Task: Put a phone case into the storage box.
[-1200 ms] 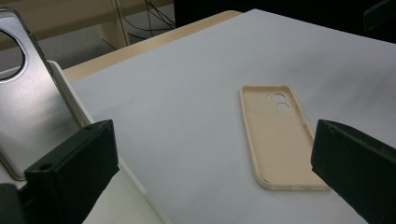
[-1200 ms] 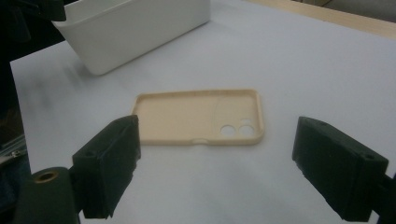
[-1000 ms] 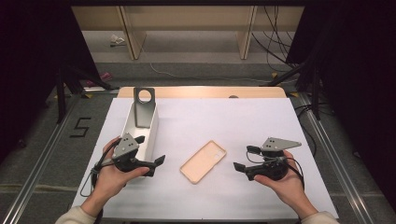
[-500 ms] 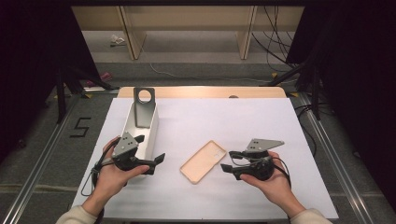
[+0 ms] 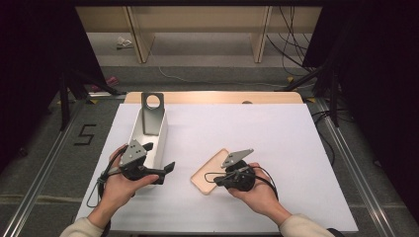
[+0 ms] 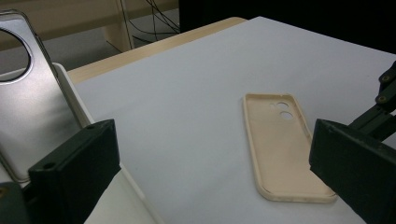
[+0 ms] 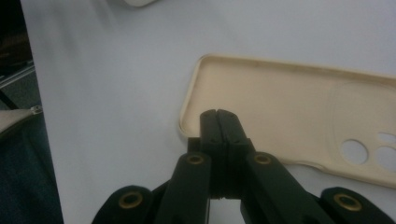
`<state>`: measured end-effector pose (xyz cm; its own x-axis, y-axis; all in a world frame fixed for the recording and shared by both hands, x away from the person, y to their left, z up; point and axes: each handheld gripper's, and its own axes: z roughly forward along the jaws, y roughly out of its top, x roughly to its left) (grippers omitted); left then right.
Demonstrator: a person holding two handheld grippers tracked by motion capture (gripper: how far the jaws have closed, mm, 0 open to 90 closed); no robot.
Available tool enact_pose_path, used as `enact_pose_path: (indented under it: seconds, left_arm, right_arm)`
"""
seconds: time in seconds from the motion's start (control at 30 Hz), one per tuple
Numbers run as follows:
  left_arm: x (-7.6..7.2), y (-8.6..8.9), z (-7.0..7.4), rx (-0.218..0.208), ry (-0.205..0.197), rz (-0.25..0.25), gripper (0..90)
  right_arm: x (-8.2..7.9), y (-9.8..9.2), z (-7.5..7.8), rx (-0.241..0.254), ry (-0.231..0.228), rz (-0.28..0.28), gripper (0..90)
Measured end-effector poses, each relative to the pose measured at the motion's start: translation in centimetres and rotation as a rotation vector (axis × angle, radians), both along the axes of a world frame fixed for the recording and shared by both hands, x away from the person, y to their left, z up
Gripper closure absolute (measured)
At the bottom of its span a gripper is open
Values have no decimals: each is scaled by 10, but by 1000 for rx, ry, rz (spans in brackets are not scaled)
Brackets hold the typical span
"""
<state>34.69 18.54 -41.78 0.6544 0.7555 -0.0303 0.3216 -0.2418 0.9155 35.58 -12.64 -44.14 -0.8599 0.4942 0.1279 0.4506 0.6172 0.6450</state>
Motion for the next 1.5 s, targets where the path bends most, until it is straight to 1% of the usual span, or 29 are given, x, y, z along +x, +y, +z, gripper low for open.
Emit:
enact_pose_path:
  seconds: [0.03, 0.1, 0.2, 0.27, 0.33, 0.5, 0.63, 0.87, 1.13, 1.23, 1.33, 1.4, 1.5]
  left_arm:
    - [0, 0, -1, 1, 1, 0, 14]
    - [0, 0, -1, 1, 4, 3, 14]
    - [0, 0, 0, 2, 0, 4, 14]
    - [0, 0, 0, 2, 0, 2, 15]
    - [-1, 0, -1, 2, 1, -1, 15]
    - [0, 1, -1, 5, 1, 0, 15]
    - [0, 0, -2, 15, -7, -1, 15]
    - [-1, 0, -2, 14, -5, 0, 15]
    - [-1, -1, -3, 17, -1, -7, 15]
    - [-1, -1, -3, 15, -1, -7, 15]
    - [-1, -1, -2, 13, -1, -5, 15]
    - [-1, -1, -3, 14, 1, -5, 17]
    - [-1, -1, -3, 15, 2, -8, 17]
  right_arm:
    - [1, 3, -2, -9, 11, -3, 900]
    - [4, 8, -5, -24, 17, -3, 900]
    - [9, 13, -10, -59, 34, -15, 900]
    - [13, 16, -14, -77, 37, -12, 900]
    - [16, 18, -16, -89, 35, -16, 900]
    - [22, 20, -20, -114, 48, -38, 900]
    - [24, 21, -23, -140, 57, -41, 900]
    - [25, 19, -23, -156, 70, -41, 900]
    - [26, 15, -21, -179, 100, -35, 900]
    - [26, 13, -20, -197, 107, -30, 900]
    - [26, 8, -18, -208, 126, -25, 900]
    - [26, 5, -17, -218, 135, -31, 900]
    - [26, -2, -16, -232, 145, -26, 900]
